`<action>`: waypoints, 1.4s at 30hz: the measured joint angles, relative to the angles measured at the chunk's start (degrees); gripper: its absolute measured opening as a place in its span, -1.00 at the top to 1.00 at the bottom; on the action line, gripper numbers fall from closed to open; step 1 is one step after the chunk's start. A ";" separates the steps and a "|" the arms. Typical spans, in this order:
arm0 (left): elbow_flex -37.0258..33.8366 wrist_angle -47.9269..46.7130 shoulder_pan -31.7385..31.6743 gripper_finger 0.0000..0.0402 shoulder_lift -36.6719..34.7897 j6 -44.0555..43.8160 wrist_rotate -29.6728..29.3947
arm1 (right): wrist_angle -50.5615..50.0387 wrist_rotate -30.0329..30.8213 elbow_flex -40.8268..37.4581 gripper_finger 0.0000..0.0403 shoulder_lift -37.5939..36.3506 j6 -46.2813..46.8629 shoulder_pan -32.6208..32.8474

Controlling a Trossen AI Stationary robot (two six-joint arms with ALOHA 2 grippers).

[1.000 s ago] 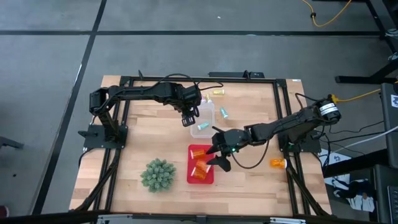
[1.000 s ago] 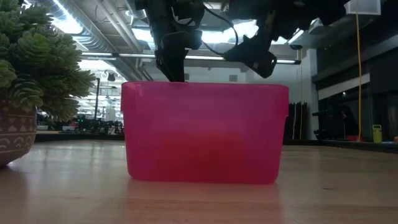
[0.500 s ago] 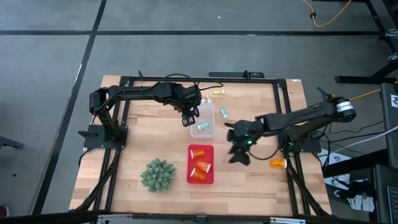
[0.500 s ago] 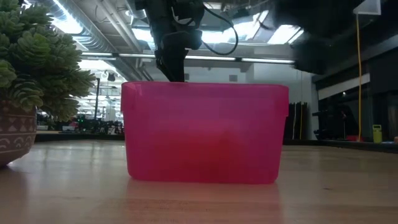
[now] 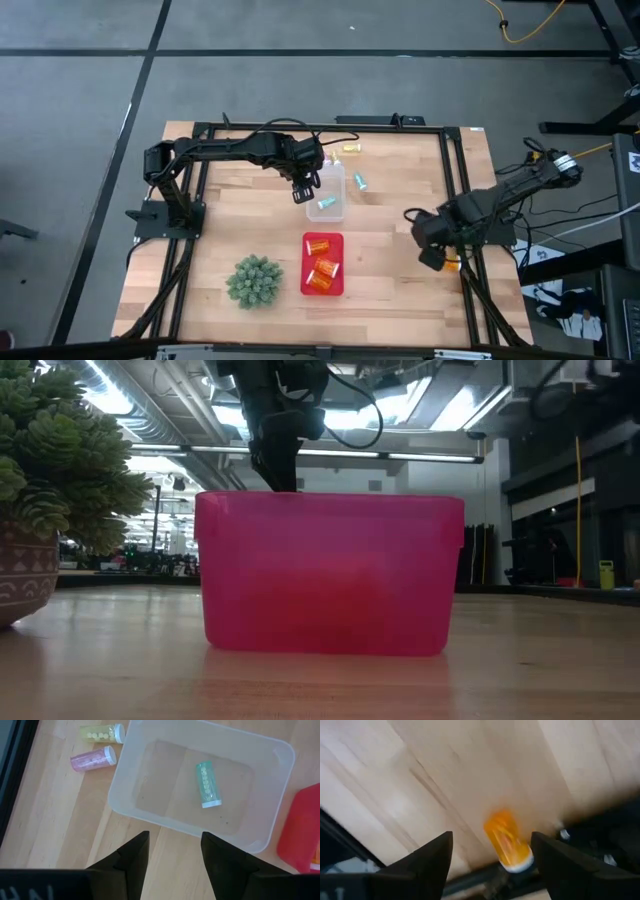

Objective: Pick and place medicine bottles into bin by pill shape (circle, oval)
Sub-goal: Put the big orange pill bottle into the red bin

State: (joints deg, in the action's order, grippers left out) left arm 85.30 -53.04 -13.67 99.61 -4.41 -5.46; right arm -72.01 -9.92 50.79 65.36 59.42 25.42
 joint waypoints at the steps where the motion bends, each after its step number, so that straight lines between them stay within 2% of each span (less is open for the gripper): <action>1: 0.00 0.00 -0.02 0.14 0.00 -0.01 0.01 | -1.10 0.03 -0.09 -0.34 -0.14 1.34 1.26; 6: 0.00 0.19 0.00 0.14 0.00 -0.12 0.01 | -1.62 -0.58 -3.47 -0.34 -0.19 5.82 5.38; 13: -0.04 1.36 -0.02 0.14 0.00 -0.12 0.01 | 1.57 -6.55 -10.84 -0.34 0.28 7.84 7.26; 22: -0.04 2.62 0.00 0.14 0.00 -0.12 0.01 | 8.24 -8.09 -10.93 -0.34 1.54 7.68 8.97; 36: -0.04 2.69 0.00 0.14 0.00 -0.12 0.01 | 8.03 -9.50 -10.91 -0.34 17.03 7.79 9.35; 42: -0.04 2.74 0.00 0.14 0.00 -0.12 0.01 | 13.21 -12.73 -10.87 -0.34 22.99 3.25 9.33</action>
State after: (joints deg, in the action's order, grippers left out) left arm 85.25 -50.30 -13.67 99.61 -4.54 -5.45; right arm -58.80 -22.65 39.92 88.34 62.67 34.74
